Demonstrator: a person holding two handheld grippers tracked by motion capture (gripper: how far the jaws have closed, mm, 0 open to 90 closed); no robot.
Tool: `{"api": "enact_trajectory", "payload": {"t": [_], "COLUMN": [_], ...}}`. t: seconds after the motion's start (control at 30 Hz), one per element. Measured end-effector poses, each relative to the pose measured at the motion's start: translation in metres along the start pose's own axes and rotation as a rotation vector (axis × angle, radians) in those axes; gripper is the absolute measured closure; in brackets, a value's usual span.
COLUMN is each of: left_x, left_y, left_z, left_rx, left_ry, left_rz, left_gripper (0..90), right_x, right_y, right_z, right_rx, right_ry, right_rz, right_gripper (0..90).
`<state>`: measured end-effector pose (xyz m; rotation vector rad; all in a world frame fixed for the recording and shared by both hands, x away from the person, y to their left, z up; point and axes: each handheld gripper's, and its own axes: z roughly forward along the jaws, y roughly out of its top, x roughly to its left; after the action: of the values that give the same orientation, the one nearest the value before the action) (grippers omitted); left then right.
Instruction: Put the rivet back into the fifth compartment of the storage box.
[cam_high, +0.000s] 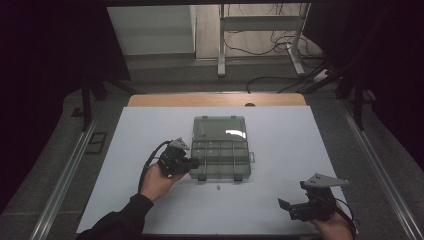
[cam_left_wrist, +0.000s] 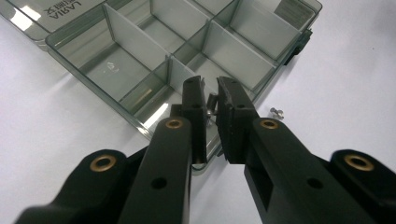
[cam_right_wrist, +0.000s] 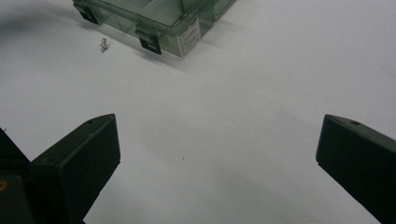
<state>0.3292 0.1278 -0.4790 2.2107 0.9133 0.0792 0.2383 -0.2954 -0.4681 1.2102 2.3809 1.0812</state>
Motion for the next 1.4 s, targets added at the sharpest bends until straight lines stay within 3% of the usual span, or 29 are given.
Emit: {"api": "enact_trajectory", "payload": {"t": [0.6, 1.4], "left_x": [0.010, 0.017], "left_y": [0.005, 0.005], "left_z": [0.007, 0.025], "left_rx": [-0.004, 0.041], "left_ry": [0.015, 0.035], "left_rz": [-0.007, -0.001], "left_gripper": [82.7, 79.6], "right_x": [0.000, 0.000], "right_y": [0.000, 0.000], "right_z": [0.001, 0.001], "right_rx": [0.006, 0.007], "right_ry": [0.001, 0.001], "right_rz": [0.001, 0.000], "right_gripper": [0.0, 0.0]}}
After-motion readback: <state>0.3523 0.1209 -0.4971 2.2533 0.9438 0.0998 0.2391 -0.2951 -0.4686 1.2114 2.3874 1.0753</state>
